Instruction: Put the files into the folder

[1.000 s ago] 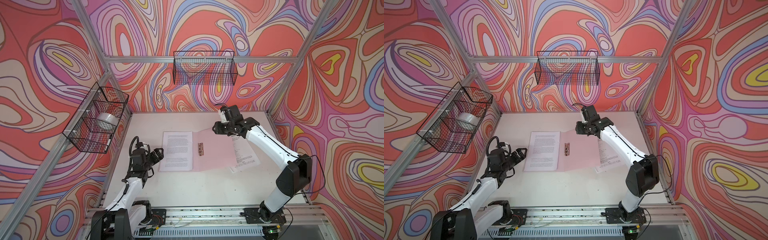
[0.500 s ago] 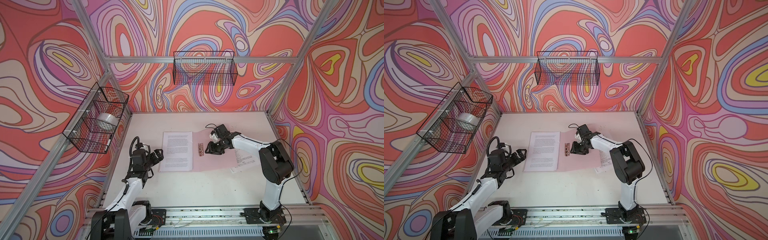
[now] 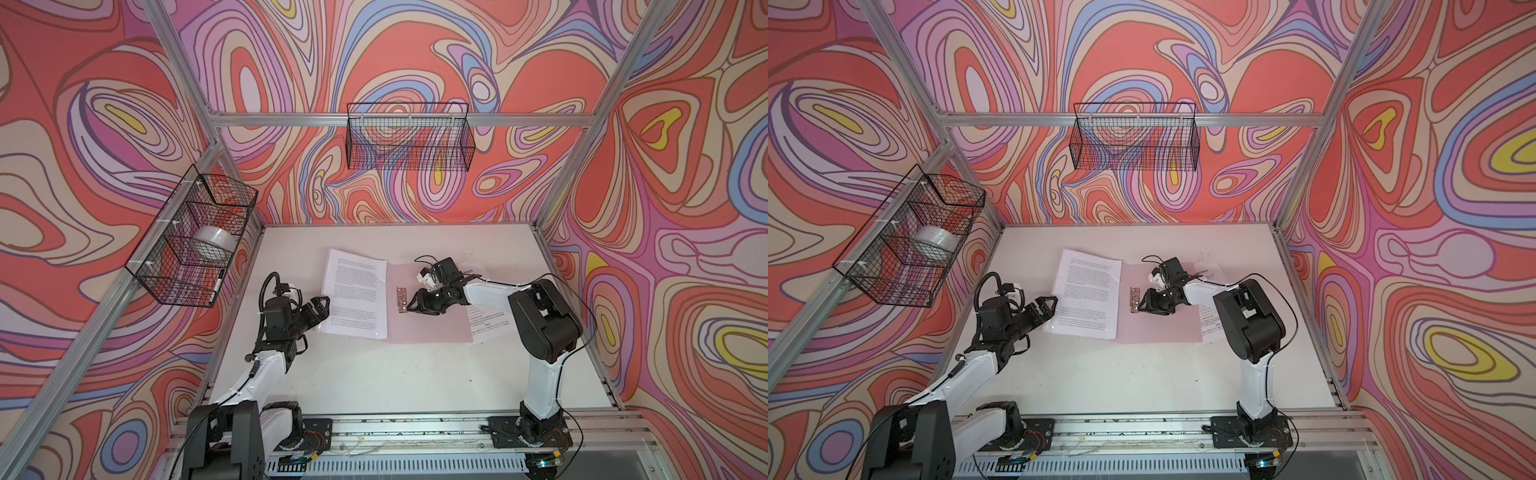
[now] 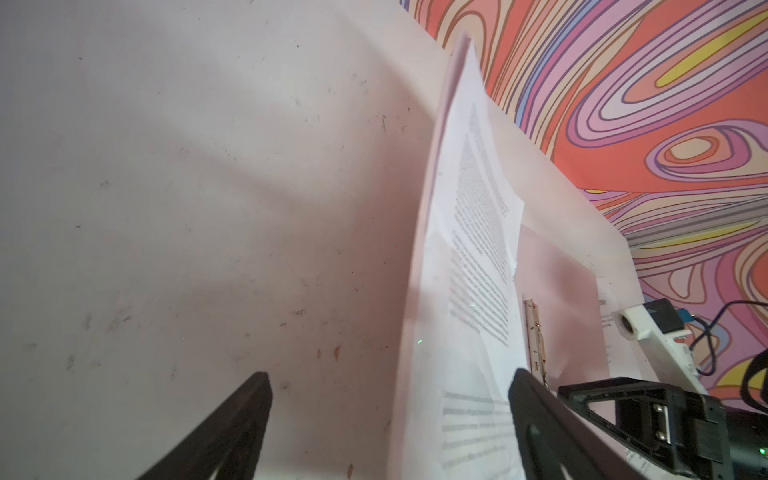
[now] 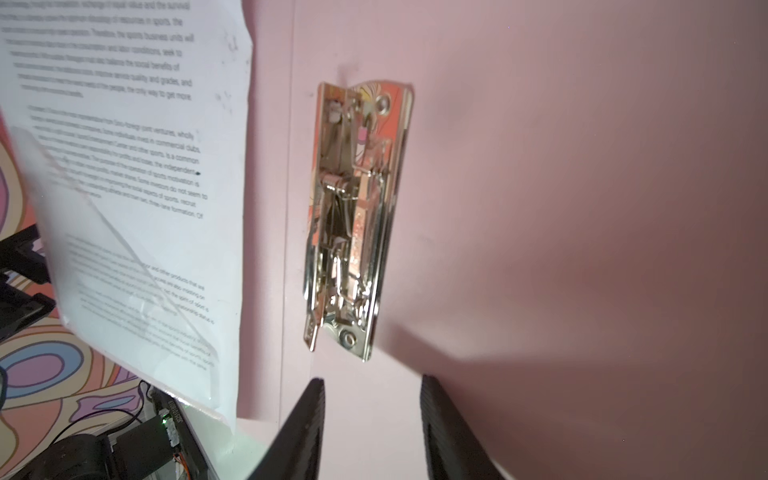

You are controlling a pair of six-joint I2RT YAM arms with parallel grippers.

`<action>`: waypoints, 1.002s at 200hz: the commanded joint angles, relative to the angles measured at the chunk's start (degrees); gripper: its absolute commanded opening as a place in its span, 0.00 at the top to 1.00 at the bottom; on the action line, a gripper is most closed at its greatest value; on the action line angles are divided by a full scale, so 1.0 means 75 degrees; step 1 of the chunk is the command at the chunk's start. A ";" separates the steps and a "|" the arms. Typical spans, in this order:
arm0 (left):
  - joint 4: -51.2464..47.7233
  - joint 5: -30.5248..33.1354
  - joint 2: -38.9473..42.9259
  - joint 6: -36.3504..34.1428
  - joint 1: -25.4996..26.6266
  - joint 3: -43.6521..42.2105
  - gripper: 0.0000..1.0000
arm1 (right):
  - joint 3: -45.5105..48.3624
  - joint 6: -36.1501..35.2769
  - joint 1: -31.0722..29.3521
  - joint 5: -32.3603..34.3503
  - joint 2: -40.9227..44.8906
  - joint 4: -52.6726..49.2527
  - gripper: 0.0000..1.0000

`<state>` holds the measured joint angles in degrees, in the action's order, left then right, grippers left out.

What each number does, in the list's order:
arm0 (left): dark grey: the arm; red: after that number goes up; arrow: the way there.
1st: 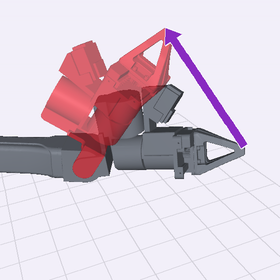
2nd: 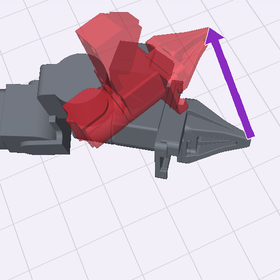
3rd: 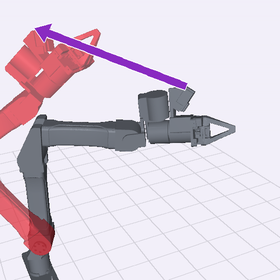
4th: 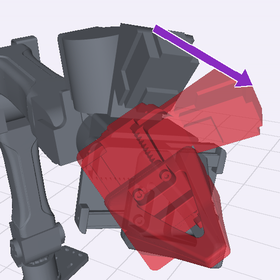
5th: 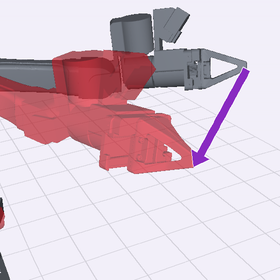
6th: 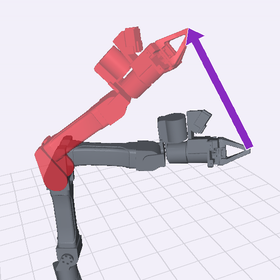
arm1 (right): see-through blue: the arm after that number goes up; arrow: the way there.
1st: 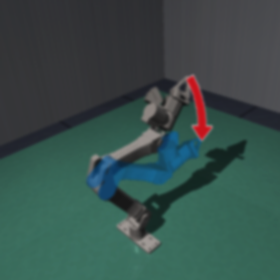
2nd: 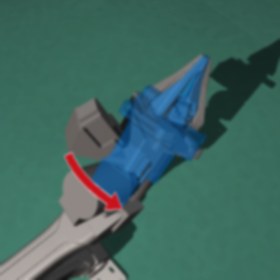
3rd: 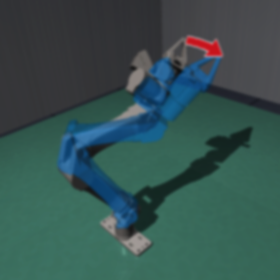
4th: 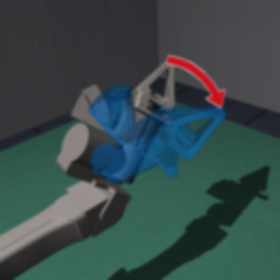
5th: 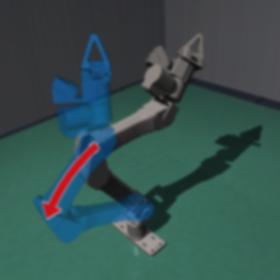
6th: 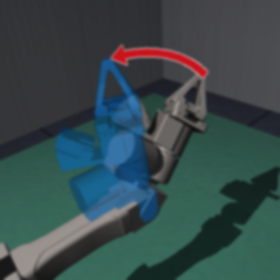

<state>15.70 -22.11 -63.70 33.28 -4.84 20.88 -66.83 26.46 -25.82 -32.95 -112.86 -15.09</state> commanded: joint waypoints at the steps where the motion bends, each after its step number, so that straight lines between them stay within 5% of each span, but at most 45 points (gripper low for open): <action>1: 0.0883 -0.0928 -0.0191 0.0216 -0.0034 -0.0147 0.18 | 0.0309 -0.0062 0.0011 0.0133 -0.0554 -0.0154 0.60; 70: 0.1171 -0.1460 -0.0069 0.0504 -0.0034 -0.0358 0.39 | 0.0285 0.0160 0.0015 0.0079 -0.0562 -0.0004 0.61; 101: 0.0789 -0.1112 0.0265 0.0348 -0.0034 -0.0336 0.70 | 0.0370 0.0272 0.0019 0.0081 -0.0414 0.0063 0.61; 132: 0.0625 -0.0992 0.0450 0.0363 -0.0034 -0.0313 0.85 | 0.0378 0.0385 0.0013 -0.0054 -0.0249 0.0180 0.61; 200: 0.0402 -0.0884 0.0642 0.0273 -0.0034 -0.0359 1.00 | -0.0083 0.0327 0.0013 0.0139 -0.0272 -0.0235 0.62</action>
<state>19.55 -29.56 -59.68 36.58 -4.86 18.59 -66.83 28.84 -25.58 -35.20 -113.80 -12.38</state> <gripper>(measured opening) 0.050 0.378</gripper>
